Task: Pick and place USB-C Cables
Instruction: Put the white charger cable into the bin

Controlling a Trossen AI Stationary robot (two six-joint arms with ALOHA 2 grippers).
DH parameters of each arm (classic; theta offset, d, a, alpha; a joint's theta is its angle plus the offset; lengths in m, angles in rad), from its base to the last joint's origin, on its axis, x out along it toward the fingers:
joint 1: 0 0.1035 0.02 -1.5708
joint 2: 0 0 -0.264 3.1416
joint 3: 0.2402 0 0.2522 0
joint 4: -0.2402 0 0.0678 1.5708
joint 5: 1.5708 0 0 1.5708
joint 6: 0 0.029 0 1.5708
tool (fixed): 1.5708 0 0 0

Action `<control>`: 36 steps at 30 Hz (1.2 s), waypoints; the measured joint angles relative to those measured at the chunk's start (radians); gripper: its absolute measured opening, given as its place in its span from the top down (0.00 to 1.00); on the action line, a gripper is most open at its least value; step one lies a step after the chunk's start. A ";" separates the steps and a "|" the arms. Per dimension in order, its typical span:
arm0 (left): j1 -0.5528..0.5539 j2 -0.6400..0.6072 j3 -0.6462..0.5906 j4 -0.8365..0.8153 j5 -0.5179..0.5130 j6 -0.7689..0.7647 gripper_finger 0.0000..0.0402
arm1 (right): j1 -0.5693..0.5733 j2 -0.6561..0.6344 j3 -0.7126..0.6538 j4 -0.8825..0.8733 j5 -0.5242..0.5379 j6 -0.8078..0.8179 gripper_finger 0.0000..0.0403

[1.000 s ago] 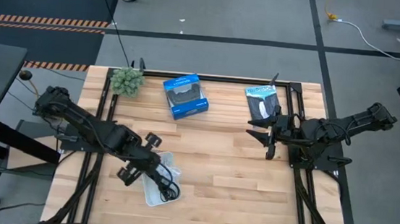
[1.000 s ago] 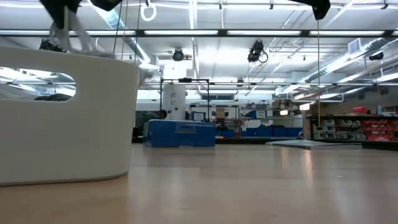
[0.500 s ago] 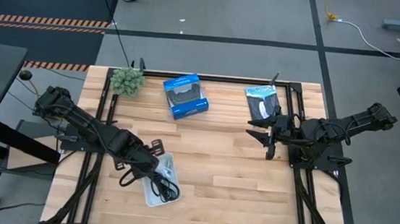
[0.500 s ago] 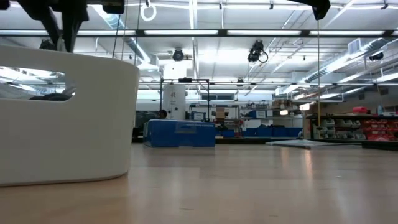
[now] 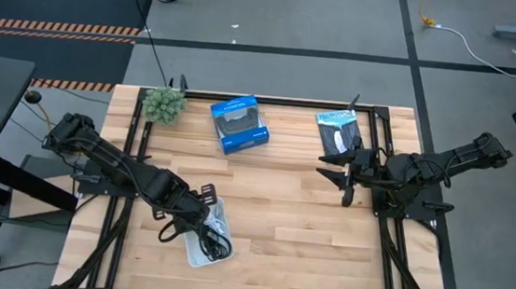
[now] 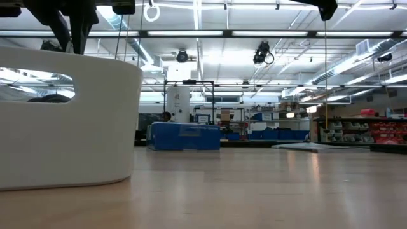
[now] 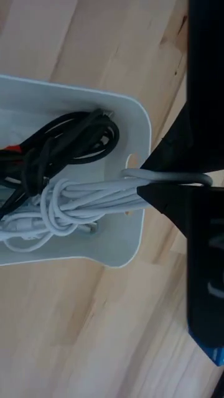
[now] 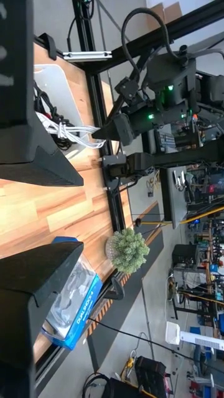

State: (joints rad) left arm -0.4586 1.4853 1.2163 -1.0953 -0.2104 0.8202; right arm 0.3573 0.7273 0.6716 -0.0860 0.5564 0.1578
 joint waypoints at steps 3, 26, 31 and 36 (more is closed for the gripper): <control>-0.002 -0.013 0.000 0.001 -0.010 0.002 0.96 | 0.000 0.001 0.000 0.002 0.000 0.000 0.60; -0.062 -0.083 -0.005 0.042 0.056 -0.022 0.96 | 0.000 0.019 0.000 0.003 0.000 0.046 0.60; -0.051 -0.078 -0.014 0.075 0.046 0.030 0.96 | 0.010 0.049 0.000 0.001 0.000 0.091 0.60; -0.028 -0.063 -0.014 0.117 0.099 0.060 0.96 | 0.023 0.085 0.000 0.038 0.000 0.106 0.60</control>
State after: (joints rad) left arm -0.4867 1.4226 1.2026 -0.9788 -0.1117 0.8805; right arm 0.3805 0.8119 0.6715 -0.0478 0.5564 0.2637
